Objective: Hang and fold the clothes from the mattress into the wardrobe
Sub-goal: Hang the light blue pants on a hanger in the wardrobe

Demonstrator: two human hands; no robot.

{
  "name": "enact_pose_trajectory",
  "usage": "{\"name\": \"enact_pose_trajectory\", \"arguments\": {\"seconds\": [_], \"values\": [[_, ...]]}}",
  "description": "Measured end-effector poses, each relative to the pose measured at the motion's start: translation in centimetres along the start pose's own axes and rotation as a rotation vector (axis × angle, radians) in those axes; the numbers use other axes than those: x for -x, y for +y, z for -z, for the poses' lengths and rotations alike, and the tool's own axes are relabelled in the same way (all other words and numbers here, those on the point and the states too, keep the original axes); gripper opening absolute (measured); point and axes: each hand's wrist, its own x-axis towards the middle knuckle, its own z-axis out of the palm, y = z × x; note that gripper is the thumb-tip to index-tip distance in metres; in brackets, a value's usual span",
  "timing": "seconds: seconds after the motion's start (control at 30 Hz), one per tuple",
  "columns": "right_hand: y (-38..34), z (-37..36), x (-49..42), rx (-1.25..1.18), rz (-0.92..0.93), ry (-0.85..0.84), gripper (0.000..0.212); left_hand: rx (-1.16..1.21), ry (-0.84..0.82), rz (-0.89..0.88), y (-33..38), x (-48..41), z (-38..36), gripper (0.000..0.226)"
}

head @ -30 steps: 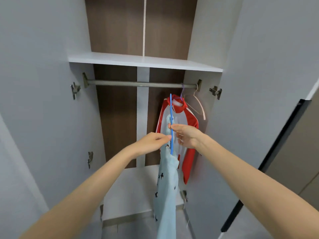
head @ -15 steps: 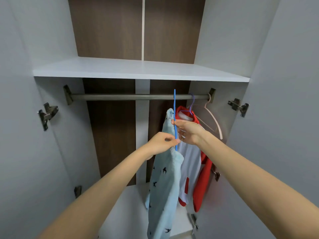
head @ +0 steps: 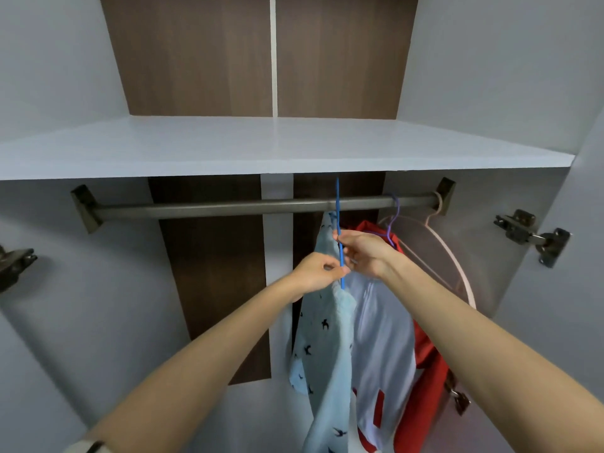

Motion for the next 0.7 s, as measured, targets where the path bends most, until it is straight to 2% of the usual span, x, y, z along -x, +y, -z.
{"name": "enact_pose_trajectory", "arguments": {"seconds": [0.13,0.33,0.5,0.7], "values": [[0.3,1.1,-2.5,0.047,0.018,-0.013,0.013,0.002,0.005,0.064,-1.5,-3.1,-0.7,0.026],[1.3,2.1,-4.9,0.321,0.059,-0.016,0.014,-0.031,-0.036,0.127,-3.7,-5.1,-2.5,0.024],[1.9,2.6,-5.1,0.366,0.070,-0.009,0.021,-0.020,-0.008,0.121,-4.2,-5.6,-3.9,0.026],[1.2,3.2,-3.1,0.445,0.126,0.082,0.030,0.022,0.001,0.139,-3.6,-4.5,-3.9,0.033]]}}
